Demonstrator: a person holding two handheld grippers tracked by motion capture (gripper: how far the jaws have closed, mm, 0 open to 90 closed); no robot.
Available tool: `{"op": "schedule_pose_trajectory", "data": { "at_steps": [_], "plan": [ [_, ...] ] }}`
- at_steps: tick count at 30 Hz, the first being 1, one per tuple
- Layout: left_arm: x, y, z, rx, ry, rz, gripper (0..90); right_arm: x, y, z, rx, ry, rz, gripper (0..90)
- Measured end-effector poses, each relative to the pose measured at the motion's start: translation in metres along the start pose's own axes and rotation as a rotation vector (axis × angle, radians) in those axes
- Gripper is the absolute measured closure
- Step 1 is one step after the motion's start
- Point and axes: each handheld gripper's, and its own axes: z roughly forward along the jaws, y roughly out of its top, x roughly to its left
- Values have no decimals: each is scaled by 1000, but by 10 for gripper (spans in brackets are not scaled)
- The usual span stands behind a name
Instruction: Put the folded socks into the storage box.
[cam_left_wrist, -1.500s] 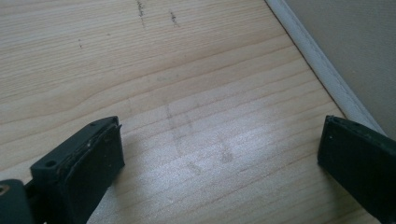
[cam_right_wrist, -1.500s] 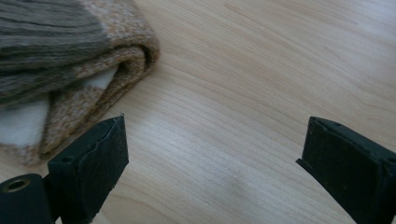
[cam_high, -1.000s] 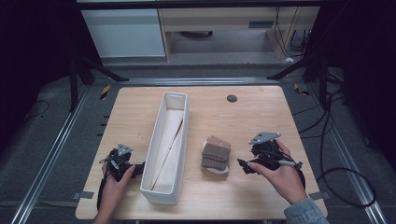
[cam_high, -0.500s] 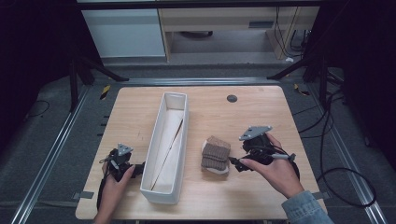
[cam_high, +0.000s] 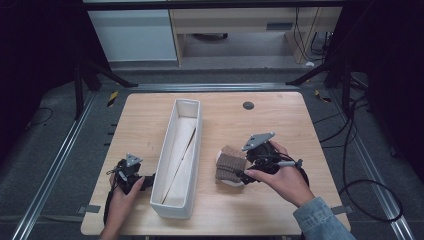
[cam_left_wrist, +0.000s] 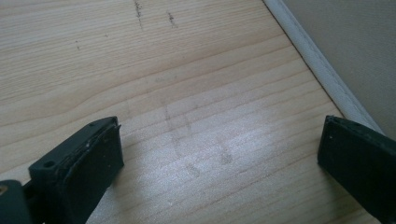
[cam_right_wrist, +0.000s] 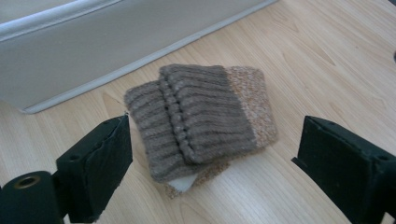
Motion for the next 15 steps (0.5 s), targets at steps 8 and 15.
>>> {"op": "schedule_pose_trajectory", "data": {
  "at_steps": [8,15],
  "plan": [
    [0,0,0,0,0,0,0,11,1,19,29,36,-39,112],
    [0,0,0,0,-1,1,0,18,5,38,53,58,-66,119]
  ]
}}
